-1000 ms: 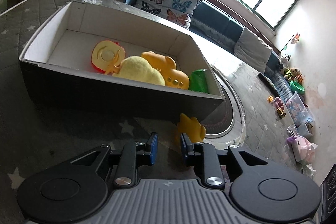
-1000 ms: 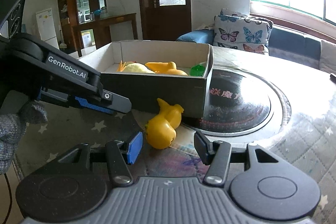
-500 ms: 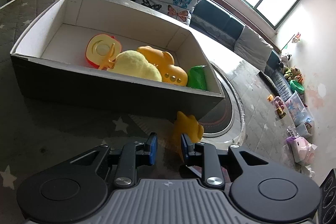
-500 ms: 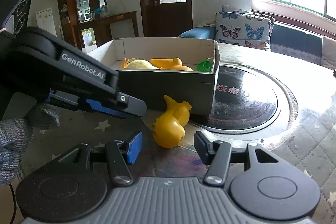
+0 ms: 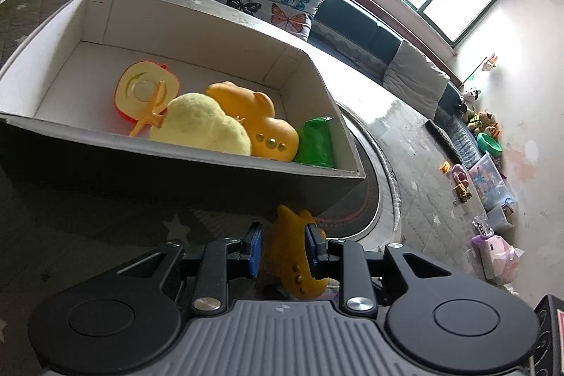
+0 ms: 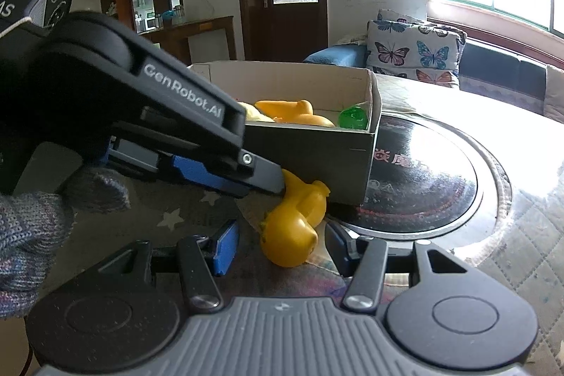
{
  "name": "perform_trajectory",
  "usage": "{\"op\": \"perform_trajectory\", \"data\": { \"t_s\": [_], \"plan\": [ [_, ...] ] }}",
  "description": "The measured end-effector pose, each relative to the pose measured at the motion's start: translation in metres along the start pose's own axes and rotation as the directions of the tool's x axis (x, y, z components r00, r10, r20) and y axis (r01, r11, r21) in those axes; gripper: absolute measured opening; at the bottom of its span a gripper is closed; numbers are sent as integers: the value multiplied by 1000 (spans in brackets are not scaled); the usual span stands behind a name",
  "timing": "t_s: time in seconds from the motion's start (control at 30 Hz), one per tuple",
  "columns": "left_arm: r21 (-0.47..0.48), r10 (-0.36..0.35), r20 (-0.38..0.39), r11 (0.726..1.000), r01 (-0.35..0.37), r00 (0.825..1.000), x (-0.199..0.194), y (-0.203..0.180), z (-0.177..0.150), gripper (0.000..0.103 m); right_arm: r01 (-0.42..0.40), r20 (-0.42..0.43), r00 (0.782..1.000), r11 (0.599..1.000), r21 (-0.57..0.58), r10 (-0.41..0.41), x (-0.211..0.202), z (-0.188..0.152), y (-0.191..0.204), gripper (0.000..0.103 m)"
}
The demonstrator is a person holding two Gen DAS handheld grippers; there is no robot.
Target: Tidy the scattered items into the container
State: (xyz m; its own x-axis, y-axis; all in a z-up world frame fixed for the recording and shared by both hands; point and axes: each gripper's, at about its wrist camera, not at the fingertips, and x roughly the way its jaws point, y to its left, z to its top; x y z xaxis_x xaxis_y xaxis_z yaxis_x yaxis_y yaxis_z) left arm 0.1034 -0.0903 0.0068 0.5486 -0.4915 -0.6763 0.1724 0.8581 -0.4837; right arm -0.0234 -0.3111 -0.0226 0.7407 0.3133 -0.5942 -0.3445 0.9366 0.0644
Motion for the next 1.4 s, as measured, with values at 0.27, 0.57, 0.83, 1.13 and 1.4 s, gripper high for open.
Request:
{"op": "perform_trajectory", "data": {
  "t_s": [0.27,0.57,0.83,1.13,1.4],
  "plan": [
    [-59,-37,5,998,37,999,8,3,7,32,1,-8,1000,1000,2,-1,9,2,0,47],
    [-99,-34,-2,995,33,999,22,6,12,33,-8,-21,1000,1000,12,9,13,2,-2,36],
    [-118,-44,-27,992,40,999,35,8,11,35,-13,-28,1000,1000,18,13,13,0,-4,35],
    [-100,-50,1,994,50,999,23,5,7,23,-23,-25,999,1000,4,23,3,-4,1,35],
    [-86,-70,91,993,78,993,-14,-6,9,21,-31,44,998,998,-48,33,-23,8,13,35]
  ]
}}
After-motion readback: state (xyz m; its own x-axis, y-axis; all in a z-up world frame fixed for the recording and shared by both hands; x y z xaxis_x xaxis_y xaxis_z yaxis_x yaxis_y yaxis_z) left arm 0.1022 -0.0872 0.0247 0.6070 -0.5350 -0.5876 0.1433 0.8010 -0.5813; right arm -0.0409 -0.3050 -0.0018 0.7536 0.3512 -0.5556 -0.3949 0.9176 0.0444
